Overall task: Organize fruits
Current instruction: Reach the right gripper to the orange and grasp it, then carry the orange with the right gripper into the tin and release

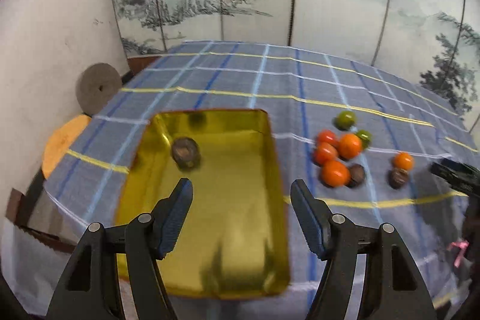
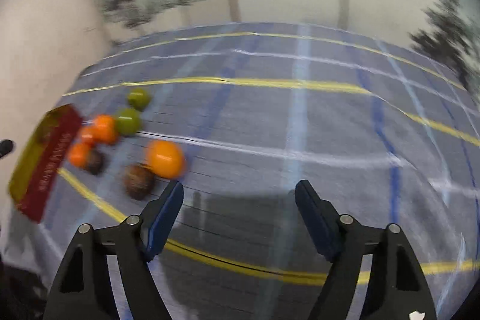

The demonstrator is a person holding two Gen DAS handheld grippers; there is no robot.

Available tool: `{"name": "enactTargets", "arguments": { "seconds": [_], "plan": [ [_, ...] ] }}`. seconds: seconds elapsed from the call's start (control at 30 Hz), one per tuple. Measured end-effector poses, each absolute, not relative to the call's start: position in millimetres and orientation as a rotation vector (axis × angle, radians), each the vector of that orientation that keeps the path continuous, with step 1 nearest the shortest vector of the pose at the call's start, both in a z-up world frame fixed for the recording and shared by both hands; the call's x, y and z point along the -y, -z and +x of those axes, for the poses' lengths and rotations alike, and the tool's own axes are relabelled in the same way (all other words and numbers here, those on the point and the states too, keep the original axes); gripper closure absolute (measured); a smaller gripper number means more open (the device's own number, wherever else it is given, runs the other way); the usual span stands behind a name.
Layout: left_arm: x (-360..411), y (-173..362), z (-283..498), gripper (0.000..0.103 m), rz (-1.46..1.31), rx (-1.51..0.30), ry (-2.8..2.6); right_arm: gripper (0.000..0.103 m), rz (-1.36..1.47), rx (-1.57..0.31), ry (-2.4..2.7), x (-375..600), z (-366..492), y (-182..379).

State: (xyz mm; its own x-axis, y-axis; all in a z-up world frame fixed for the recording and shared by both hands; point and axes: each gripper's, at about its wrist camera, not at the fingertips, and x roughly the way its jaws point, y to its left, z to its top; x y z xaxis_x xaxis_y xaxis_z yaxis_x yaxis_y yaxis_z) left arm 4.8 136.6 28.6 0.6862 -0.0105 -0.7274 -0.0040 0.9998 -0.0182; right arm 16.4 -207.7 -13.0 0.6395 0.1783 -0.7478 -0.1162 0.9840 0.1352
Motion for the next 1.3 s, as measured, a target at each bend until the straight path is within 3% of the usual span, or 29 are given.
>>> {"name": "enactTargets", "arguments": {
  "seconds": [0.2, 0.43, 0.53, 0.6, 1.07, 1.3],
  "plan": [
    [-124, -25, -11, 0.035, -0.041, -0.839, 0.031, 0.048, 0.044, -0.895, -0.317, 170, 46, 12],
    [-119, -17, -11, 0.035, -0.027, -0.872, 0.028, 0.051, 0.017, -0.961, -0.334, 159, 69, 28],
    [-116, -16, -11, 0.035, -0.021, -0.874, 0.029, 0.06, 0.039, -0.988, -0.353, 157, 75, 39],
    [-114, -16, -12, 0.035, -0.011, -0.864, 0.024, 0.074, 0.062, -0.992, -0.377, 157, 75, 41],
    [-115, -18, -23, 0.035, 0.025, -0.822, -0.03, 0.074, 0.039, -0.862, -0.312, 161, 22, -9],
    [-132, -15, -26, 0.035, -0.005, -0.818, -0.072, 0.074, 0.031, -0.811, -0.438, 115, 13, -43]
  ]
}}
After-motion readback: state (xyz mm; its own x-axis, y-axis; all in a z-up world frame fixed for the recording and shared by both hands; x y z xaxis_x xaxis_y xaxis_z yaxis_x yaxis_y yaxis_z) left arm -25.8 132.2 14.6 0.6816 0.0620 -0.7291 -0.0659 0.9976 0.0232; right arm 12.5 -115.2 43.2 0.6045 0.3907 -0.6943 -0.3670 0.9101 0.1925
